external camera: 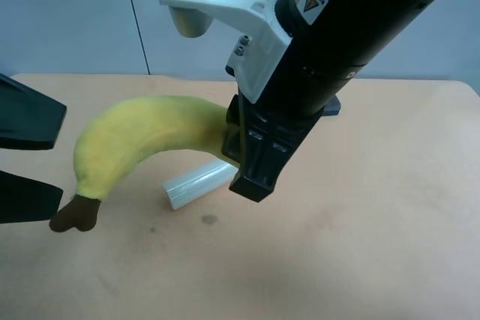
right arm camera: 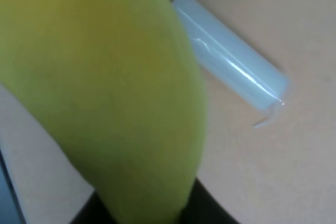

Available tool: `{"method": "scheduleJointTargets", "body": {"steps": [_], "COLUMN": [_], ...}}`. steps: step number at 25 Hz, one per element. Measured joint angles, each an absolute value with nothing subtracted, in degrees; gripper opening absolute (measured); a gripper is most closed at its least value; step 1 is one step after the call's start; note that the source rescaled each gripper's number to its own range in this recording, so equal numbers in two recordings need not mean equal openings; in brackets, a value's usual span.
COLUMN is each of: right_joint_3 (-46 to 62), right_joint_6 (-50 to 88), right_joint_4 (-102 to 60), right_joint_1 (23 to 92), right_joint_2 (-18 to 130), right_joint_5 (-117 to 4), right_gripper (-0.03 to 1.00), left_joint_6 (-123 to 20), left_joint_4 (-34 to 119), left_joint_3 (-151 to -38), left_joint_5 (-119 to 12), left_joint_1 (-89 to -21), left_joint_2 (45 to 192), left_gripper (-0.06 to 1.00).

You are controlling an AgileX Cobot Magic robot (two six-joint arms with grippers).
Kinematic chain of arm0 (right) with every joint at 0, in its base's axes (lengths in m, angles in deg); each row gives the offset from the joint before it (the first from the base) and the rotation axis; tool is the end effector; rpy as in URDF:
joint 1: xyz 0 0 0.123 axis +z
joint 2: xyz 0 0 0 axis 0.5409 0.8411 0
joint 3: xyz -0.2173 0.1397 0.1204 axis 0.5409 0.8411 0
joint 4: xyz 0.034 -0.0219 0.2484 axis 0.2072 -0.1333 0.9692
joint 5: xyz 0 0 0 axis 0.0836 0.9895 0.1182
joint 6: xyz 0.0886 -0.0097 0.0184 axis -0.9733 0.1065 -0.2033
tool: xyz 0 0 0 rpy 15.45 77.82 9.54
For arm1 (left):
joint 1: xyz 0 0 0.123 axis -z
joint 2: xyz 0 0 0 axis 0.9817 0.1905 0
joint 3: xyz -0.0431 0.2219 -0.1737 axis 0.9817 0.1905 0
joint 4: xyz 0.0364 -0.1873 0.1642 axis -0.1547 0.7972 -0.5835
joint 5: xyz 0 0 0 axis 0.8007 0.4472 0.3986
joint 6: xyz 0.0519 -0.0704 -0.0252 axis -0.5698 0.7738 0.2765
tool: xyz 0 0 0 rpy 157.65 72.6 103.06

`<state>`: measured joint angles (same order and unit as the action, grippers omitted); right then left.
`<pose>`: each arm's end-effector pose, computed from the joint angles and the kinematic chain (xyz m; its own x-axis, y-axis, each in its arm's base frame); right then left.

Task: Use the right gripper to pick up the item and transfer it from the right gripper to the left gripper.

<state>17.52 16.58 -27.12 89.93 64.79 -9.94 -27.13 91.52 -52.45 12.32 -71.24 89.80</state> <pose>0.1570 0.2471 0.3206 -0.1722 -0.8783 -0.4461 -0.9569 0.2566 -0.1358 0.0965 -0.0892 0.3224 -0.9544 -0.1023 -0.2803 0.1968 0.4901 -0.8491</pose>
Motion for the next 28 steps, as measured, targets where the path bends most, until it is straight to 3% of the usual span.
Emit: {"method": "scheduleJointTargets", "body": {"steps": [18,28], "right_joint_3": [17.52,17.52], "right_joint_6": [20.11,20.72], "right_joint_4": [-21.97,-21.79], "right_joint_1": [92.34,92.34], "right_joint_2": [62.76,62.76], "right_joint_5": [-9.40,-9.65], "right_gripper": [0.00,0.00], "left_joint_6": [-33.09,-33.52], "left_joint_4": [100.22,100.89], "left_joint_3": [-52.45,-52.45], "left_joint_5": [12.28,8.42], "left_joint_1": [-70.63,-53.79], "left_joint_2": [94.99,99.39], "left_gripper": [1.00,1.00]}}
